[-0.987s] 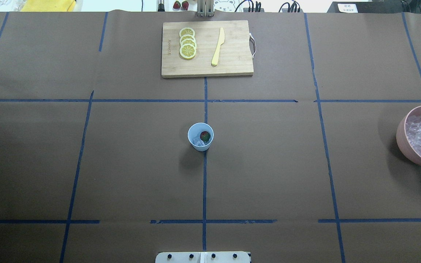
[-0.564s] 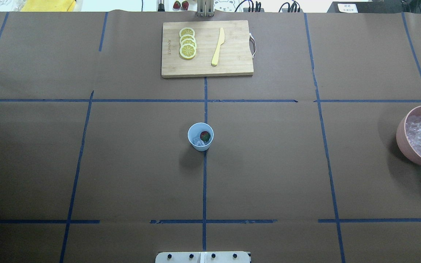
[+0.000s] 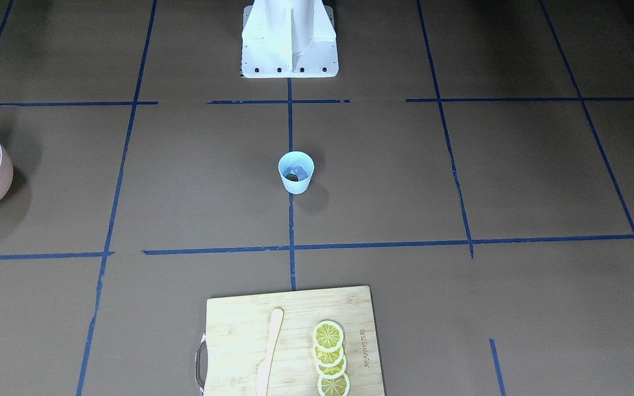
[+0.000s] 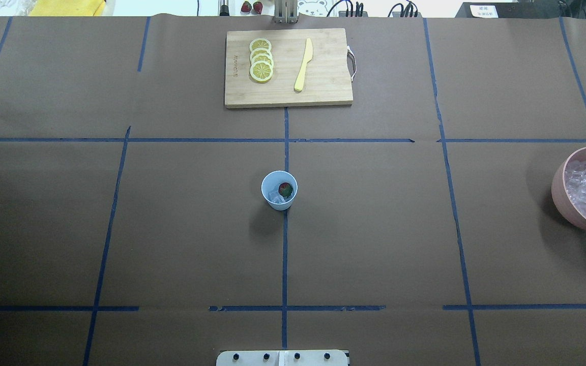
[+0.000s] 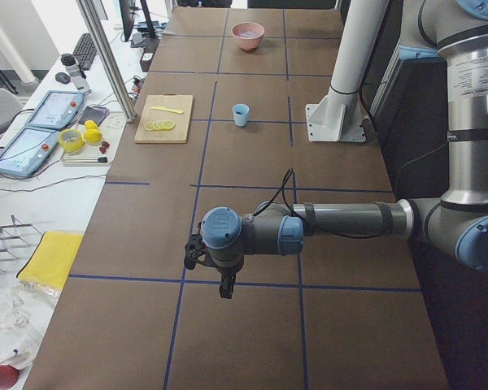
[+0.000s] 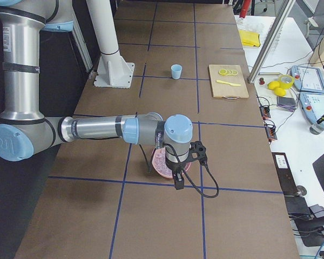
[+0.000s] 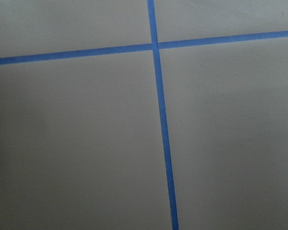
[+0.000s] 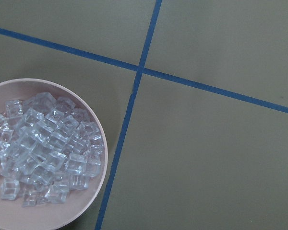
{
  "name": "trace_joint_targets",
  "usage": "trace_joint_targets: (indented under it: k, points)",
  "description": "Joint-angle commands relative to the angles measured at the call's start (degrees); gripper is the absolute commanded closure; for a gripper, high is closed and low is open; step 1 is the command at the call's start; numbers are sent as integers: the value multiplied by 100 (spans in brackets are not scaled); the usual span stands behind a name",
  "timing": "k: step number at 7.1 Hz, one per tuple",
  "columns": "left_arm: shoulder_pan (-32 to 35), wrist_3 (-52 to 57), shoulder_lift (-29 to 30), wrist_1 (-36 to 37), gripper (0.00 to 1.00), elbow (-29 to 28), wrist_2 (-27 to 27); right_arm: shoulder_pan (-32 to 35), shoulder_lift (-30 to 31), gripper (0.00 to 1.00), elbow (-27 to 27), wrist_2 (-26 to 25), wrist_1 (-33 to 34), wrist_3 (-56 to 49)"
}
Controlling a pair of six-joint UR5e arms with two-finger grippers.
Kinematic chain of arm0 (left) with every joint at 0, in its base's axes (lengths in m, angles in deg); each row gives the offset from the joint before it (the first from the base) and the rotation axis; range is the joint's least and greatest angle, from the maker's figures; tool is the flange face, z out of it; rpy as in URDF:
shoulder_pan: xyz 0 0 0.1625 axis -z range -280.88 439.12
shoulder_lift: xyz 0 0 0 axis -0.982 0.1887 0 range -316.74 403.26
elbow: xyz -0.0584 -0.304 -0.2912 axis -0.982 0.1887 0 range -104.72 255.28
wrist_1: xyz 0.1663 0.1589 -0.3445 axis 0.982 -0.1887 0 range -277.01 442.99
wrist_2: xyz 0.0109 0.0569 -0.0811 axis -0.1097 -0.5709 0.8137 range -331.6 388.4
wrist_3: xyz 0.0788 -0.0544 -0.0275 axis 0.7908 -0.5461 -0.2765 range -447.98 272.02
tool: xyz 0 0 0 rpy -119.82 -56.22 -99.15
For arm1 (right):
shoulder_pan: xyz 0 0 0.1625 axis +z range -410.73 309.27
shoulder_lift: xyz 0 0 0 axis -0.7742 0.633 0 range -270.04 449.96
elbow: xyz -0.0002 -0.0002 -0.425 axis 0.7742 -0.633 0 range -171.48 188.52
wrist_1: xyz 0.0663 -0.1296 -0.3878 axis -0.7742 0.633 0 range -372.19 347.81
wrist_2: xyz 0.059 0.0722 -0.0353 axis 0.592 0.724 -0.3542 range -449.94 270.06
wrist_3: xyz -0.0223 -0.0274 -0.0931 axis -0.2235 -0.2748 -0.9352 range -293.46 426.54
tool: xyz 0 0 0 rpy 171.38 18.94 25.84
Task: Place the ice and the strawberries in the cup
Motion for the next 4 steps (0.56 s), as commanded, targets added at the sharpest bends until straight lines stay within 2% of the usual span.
trace_joint_targets:
  k: [1, 4]
  points:
    - [0, 10, -18, 11, 0, 51, 7, 0, 2, 0, -13, 0, 0, -9]
    - [0, 10, -18, 2, 0, 87, -2, 0, 10, 0, -39, 122, -9, -9]
